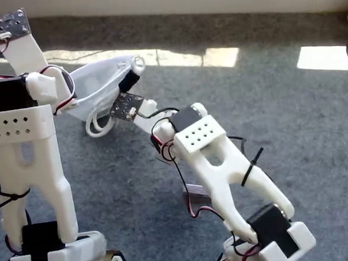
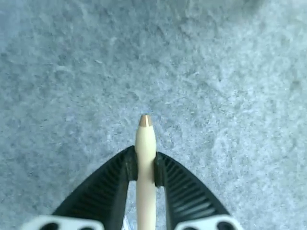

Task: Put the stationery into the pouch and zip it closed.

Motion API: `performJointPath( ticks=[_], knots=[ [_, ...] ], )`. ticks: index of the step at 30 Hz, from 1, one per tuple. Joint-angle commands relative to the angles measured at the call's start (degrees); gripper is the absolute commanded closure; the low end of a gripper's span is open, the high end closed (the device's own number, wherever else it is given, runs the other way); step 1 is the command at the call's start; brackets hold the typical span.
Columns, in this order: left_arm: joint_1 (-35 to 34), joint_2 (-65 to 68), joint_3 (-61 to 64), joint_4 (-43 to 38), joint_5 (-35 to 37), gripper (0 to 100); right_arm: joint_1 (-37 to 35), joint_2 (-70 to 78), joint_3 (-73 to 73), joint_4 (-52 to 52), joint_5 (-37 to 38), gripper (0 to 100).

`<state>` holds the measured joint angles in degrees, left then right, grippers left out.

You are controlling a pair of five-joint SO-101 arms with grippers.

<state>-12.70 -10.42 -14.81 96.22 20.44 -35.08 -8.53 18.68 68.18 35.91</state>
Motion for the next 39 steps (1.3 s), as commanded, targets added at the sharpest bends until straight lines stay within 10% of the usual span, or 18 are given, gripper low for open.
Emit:
performJointPath(
  ticks=[1,19,39],
  knots=[
    [2.9,-0.2,-0.7,-0.6,-0.3,99,-1.9,-8.6,-0.9,3.9,-0.9,99.4],
    [6.4,-0.5,-1.2,-0.3,-0.2,99,-2.7,-32.9,-1.5,9.4,-8.6,99.4],
    [9.3,-2.9,-2.2,0.6,0.0,99,-2.5,-37.9,-1.0,-33.5,-46.2,99.4]
  ],
)
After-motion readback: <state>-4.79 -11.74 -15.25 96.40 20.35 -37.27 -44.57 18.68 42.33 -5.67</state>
